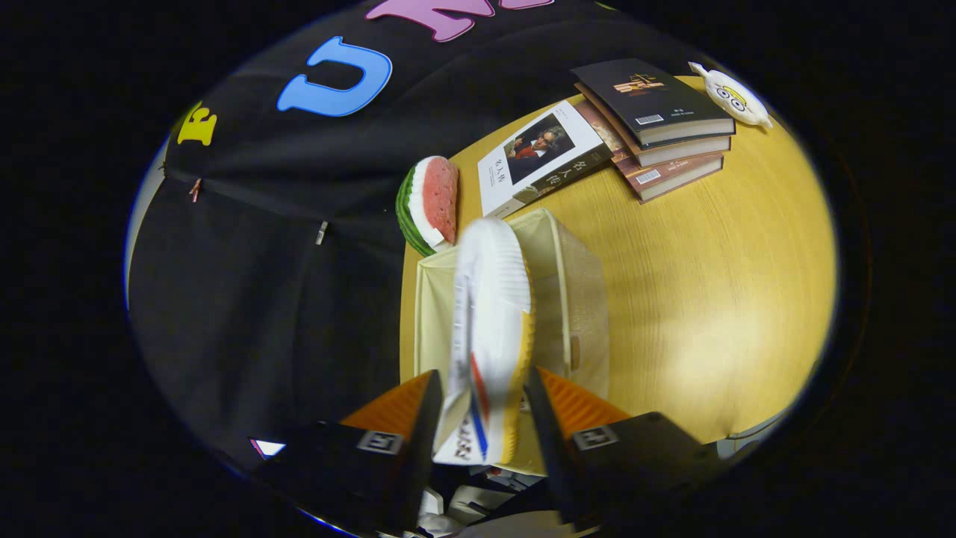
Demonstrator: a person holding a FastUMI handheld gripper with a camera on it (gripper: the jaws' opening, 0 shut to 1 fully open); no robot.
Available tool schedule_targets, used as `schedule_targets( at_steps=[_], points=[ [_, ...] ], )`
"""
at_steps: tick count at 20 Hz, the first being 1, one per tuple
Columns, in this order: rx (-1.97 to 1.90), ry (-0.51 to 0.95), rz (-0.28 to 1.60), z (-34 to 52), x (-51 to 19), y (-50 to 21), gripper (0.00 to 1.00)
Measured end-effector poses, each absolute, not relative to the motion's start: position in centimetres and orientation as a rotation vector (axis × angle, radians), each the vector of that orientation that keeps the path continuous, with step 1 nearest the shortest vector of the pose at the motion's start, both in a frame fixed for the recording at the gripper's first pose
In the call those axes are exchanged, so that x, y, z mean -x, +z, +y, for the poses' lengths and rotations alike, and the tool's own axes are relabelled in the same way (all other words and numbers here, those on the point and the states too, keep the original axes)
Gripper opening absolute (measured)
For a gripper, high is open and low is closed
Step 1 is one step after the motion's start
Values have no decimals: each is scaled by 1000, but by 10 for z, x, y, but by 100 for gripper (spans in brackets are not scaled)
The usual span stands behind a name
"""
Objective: Open the storage box then place both shoes into the box .Put the left shoe in first, then the right shoe, with the right side of both shoes facing outward in a uniform manner.
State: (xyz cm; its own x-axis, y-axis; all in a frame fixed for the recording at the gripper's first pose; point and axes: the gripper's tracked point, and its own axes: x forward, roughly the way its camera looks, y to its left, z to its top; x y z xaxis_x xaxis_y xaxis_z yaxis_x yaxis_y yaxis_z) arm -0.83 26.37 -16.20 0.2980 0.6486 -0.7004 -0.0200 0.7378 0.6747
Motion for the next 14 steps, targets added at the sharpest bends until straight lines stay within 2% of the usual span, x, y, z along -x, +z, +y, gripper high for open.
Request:
schedule_targets(
  at_steps=[1,10,14],
  points=[
    [-600,470,1161,257,-1,-160,99],
    [-430,264,738,143,-40,-76,99],
    [-253,244,514,96,-45,-26,99]
  ],
)
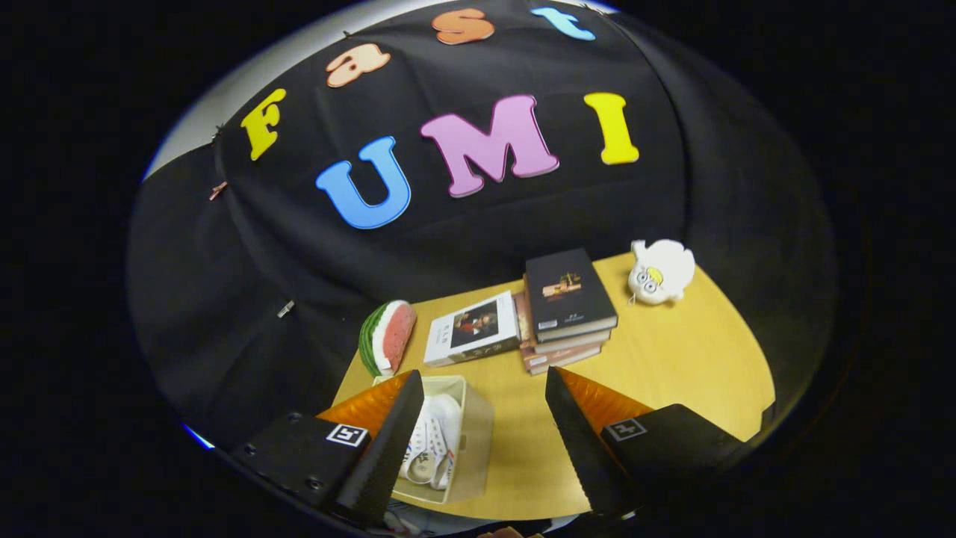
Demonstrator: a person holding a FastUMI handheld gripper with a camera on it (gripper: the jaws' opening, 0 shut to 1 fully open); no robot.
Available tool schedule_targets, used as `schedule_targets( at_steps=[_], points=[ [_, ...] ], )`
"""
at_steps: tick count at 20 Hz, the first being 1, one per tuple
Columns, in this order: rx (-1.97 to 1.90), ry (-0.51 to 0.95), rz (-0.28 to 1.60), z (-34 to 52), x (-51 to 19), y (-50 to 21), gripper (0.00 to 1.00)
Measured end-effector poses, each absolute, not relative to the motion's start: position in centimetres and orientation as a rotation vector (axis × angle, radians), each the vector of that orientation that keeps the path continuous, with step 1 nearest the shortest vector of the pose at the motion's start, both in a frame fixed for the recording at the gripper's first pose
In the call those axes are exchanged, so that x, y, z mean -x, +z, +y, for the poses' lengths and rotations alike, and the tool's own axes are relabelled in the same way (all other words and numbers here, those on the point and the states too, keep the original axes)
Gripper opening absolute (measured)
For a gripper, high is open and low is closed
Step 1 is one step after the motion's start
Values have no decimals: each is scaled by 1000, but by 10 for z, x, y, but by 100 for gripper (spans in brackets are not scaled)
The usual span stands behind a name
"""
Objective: Open the storage box then place both shoes into the box .Put the left shoe in first, then the right shoe, with the right side of both shoes facing outward in a uniform manner.
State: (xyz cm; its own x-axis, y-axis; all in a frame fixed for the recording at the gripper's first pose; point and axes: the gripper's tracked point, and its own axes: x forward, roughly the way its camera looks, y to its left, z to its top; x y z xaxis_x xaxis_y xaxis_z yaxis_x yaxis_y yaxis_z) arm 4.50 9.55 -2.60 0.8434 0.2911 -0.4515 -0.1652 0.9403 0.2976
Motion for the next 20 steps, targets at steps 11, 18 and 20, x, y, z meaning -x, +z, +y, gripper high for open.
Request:
schedule_targets(
  at_steps=[11,18,20],
  points=[
    [-18,307,24,30,-3,74,98],
    [-25,251,30,23,43,46,99],
    [25,232,53,28,47,34,99]
  ],
)
